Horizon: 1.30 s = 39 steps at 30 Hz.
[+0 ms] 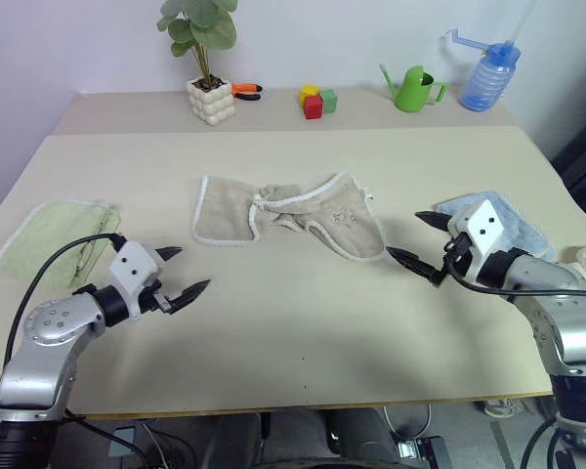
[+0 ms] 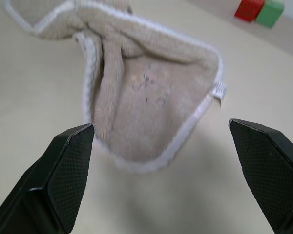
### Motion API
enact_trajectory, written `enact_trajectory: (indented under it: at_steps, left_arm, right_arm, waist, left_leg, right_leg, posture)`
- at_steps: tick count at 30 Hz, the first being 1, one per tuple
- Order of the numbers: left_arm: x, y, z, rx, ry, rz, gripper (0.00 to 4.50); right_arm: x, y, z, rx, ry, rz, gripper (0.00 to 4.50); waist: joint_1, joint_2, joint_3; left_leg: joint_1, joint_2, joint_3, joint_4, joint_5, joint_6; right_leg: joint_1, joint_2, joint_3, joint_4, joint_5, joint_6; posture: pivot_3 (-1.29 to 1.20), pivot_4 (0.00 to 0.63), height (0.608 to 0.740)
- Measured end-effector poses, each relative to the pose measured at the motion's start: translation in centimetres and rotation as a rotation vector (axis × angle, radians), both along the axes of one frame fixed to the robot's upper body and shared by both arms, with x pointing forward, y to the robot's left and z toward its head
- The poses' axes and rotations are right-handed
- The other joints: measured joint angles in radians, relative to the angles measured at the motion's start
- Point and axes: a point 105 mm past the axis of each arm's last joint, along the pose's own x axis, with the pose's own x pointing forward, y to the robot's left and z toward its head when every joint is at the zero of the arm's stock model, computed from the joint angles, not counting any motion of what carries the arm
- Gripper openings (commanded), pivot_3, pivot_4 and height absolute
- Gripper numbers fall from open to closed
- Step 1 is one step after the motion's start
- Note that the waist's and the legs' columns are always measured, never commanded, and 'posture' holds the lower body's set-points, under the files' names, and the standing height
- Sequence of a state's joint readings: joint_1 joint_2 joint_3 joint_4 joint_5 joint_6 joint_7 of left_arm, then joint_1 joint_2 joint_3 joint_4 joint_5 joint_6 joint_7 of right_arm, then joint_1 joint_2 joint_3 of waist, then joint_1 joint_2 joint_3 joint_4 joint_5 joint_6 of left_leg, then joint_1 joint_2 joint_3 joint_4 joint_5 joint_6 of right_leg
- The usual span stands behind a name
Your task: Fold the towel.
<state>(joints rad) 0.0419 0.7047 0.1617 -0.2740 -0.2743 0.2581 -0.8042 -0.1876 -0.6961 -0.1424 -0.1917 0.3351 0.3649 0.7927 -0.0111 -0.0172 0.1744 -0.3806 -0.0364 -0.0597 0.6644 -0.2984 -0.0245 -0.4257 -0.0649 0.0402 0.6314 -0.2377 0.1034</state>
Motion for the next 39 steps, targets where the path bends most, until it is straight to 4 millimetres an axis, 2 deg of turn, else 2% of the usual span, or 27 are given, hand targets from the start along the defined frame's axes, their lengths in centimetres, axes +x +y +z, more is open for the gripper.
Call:
enact_trajectory:
  at_steps: [3,9,13,19,24,30,35,38,39]
  left_arm:
    - [-0.1,-1.5,-0.3,0.015,0.002,-0.050,4.28]
    - [0.2,-3.0,-0.2,0.007,-0.009,-0.091,4.28]
    - [1.5,-3.9,0.1,-0.006,-0.008,-0.092,4.28]
    - [4.9,-1.7,0.3,0.075,-0.031,0.000,4.28]
    - [7.6,0.0,-0.7,0.185,-0.016,0.044,4.28]
    - [9.5,0.3,-0.3,0.226,-0.022,-0.004,4.28]
    - [11.7,0.9,0.1,0.244,-0.036,0.044,4.28]
    - [12.5,0.7,0.1,0.269,-0.049,0.047,3.47]
    - [12.6,0.8,0.1,0.271,-0.050,0.048,2.98]
  right_arm:
    - [0.0,0.7,-0.6,0.013,0.011,0.008,4.50]
    - [0.1,1.9,-0.5,0.038,-0.011,0.007,4.50]
    - [0.0,2.6,-0.5,0.050,-0.021,0.010,4.50]
    - [0.1,2.8,-0.5,0.060,-0.030,0.003,4.50]
    - [0.4,4.5,-0.3,0.086,-0.038,0.042,4.50]
    - [0.6,4.5,-0.5,0.072,-0.038,0.035,4.50]
    - [0.8,4.6,-0.3,0.074,-0.047,0.029,4.50]
    - [0.8,4.7,-0.1,0.075,-0.055,0.024,4.50]
    - [0.8,4.7,-0.1,0.075,-0.056,0.024,4.50]
  waist:
    - [0.000,0.000,0.000]
    - [0.000,0.000,0.000]
    - [0.002,0.000,0.000]
    - [-0.001,0.000,0.000]
    - [-0.003,0.000,0.000]
    - [0.001,0.000,0.000]
    - [-0.001,0.001,-0.001]
    - [-0.001,0.000,-0.001]
    - [-0.001,0.000,-0.001]
  left_leg:
    - [0.000,0.000,0.000,0.000,0.000,0.000]
    - [0.000,0.000,0.000,0.000,0.000,0.000]
    - [0.000,-0.001,0.000,0.001,0.000,0.000]
    - [0.001,0.000,0.000,0.001,0.000,0.000]
    - [0.001,-0.001,0.000,0.001,0.000,0.000]
    - [0.002,-0.001,0.000,0.002,0.000,0.000]
    - [0.003,-0.001,0.001,0.002,0.000,0.000]
    - [0.003,-0.001,0.001,0.002,0.000,0.000]
    - [0.003,-0.001,0.001,0.002,0.000,0.000]
  right_leg:
    - [0.000,0.000,0.000,0.000,0.000,0.000]
    - [0.000,0.000,0.000,0.000,0.000,0.000]
    - [0.001,0.001,-0.001,0.000,0.000,0.000]
    - [0.001,0.002,0.000,0.001,0.000,0.000]
    - [0.000,0.002,0.000,0.001,0.000,0.000]
    - [0.001,0.002,0.000,0.002,0.000,0.000]
    - [0.002,0.002,0.000,0.003,0.000,0.000]
    - [0.002,0.002,0.000,0.003,0.000,0.000]
    - [0.002,0.002,0.000,0.003,0.000,0.000]
  posture:
    - [0.00,0.150,0.727]
    - [0.00,0.150,0.727]
    - [0.00,0.150,0.727]
    - [0.00,0.150,0.727]
    - [0.00,0.150,0.727]
    - [0.00,0.150,0.727]
    - [0.00,0.150,0.727]
    - [0.00,0.150,0.727]
    - [0.00,0.150,0.727]
